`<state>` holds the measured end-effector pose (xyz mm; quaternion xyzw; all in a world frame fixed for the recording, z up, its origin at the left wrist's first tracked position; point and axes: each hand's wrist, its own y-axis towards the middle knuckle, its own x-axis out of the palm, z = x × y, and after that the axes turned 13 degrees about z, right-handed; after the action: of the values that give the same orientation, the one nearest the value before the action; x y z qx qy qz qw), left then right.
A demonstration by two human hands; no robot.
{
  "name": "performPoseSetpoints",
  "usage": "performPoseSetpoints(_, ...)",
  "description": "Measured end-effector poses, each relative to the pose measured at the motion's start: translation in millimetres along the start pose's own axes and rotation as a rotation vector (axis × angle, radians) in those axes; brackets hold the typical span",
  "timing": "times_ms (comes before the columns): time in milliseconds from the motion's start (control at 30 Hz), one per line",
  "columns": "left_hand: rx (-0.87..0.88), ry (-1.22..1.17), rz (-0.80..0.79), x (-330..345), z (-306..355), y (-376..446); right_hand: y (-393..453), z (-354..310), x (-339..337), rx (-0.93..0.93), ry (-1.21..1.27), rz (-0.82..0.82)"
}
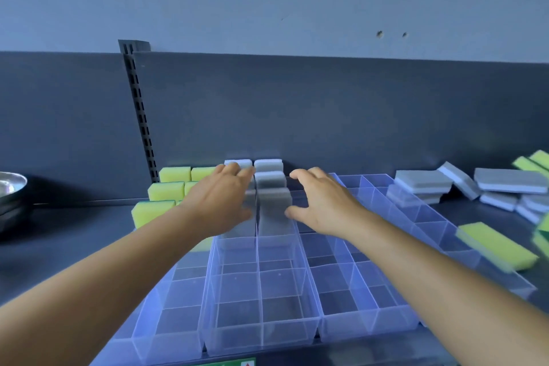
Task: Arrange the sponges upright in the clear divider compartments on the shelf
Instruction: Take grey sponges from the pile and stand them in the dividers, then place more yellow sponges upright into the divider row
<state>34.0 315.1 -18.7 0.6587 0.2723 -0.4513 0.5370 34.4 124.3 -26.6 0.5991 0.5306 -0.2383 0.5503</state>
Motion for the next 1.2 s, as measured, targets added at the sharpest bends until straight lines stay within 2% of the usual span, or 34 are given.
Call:
performPoseSetpoints(133, 0.045, -0.069, 0.082, -9, 26, 10, -10, 18, -17, -0.010, -0.066, 0.034)
performPoseSetpoints(667, 0.282, -0.153, 0.012, 26, 186, 61, -55, 163, -80, 0.160, -0.245, 0.000)
performPoseSetpoints(867, 0.360, -0.157, -0.077, 46, 274, 83, -80, 240, -106, 0.262, -0.290, -0.029)
performPoseSetpoints(1200, 0.477, -0.106, -0.303, 83, 373, 104, -124, 320, -149, 0.403, -0.365, -0.102)
